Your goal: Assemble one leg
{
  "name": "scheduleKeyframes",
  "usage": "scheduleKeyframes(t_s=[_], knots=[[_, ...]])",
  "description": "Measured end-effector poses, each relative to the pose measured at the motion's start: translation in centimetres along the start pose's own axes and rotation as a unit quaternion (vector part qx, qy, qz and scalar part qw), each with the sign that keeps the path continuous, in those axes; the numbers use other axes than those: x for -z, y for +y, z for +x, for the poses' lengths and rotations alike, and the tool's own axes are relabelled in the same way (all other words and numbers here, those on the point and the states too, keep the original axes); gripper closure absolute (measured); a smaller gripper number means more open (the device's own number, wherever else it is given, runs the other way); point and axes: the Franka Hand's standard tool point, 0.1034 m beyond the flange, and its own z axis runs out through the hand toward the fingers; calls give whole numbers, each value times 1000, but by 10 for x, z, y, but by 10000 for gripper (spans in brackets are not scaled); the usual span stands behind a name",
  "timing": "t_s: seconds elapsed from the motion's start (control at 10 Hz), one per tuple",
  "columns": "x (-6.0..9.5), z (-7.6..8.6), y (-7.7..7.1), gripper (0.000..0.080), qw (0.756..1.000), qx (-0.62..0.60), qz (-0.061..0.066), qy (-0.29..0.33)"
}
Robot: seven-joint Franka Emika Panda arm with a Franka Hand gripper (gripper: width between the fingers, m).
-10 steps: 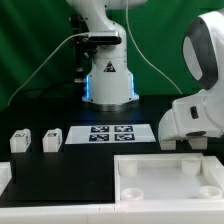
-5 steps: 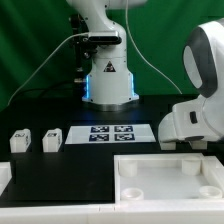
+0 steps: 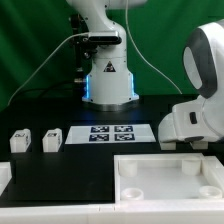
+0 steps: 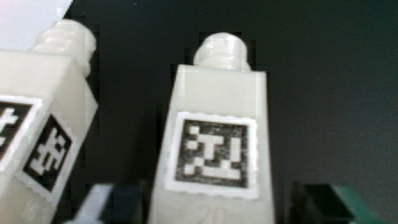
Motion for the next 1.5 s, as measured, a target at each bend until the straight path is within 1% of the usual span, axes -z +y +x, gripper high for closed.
scheduleKeyframes(t_s=[0.1,0.9,1.0,1.1,1.2,1.3,1.4,1.5], knots=[[0,0,0,508,1000,0,0,0],[0,0,0,506,1000,0,0,0],[0,0,0,506,1000,0,0,2],[4,1,-1,505,1000,1,1,17],[17,-2,2,505,999,21,-1,30],[38,-5,6,505,998,29,3,55],[60,-6,9,505,994,33,7,106],[82,-14,10,505,982,36,8,183]])
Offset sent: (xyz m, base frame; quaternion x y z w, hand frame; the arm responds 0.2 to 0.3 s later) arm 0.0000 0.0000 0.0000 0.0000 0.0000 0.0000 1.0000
